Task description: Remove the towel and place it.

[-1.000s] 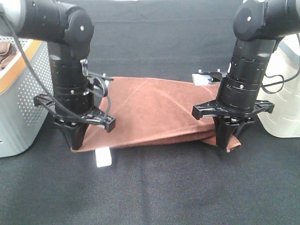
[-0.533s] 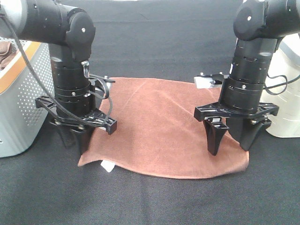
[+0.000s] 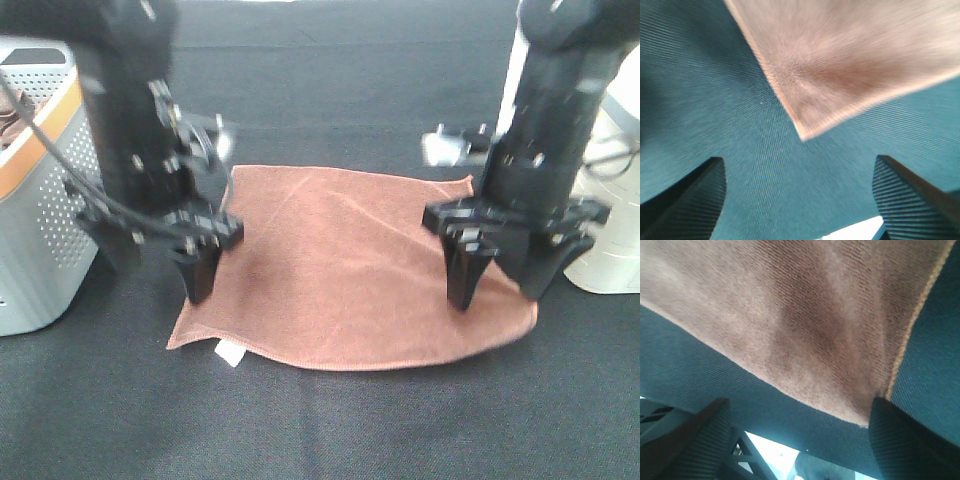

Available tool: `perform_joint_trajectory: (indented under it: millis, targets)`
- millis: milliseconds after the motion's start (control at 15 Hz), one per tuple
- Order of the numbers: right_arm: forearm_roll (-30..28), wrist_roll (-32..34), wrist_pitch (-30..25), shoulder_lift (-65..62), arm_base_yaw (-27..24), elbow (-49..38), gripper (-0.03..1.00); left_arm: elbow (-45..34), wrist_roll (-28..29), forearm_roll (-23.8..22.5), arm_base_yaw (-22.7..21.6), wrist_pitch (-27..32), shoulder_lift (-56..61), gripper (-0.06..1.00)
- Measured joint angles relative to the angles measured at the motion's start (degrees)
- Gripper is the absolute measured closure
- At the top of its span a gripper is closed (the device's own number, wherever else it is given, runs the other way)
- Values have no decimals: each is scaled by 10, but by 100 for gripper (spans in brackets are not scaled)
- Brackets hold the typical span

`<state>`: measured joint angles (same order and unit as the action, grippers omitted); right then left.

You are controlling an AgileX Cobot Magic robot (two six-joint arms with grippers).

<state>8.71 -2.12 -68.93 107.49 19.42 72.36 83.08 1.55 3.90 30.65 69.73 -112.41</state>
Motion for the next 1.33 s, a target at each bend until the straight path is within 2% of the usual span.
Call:
perform_joint_trajectory:
  millis: [267, 533, 933, 1133, 1333]
  targets:
    - [3, 15, -3, -57, 0, 0, 20, 0, 0, -2, 0, 0, 81, 18]
    - [64, 0, -5, -95, 0, 0, 20, 0, 0, -12, 0, 0, 131, 18]
    - [58, 2, 24, -178, 0, 0, 20, 0, 0, -23, 0, 1, 180, 18]
    - [57, 2, 52, -139, 0, -28, 20, 0, 0, -26, 0, 1, 192, 18]
    - [61, 2, 57, -132, 0, -38, 20, 0, 0, -34, 0, 1, 225, 18]
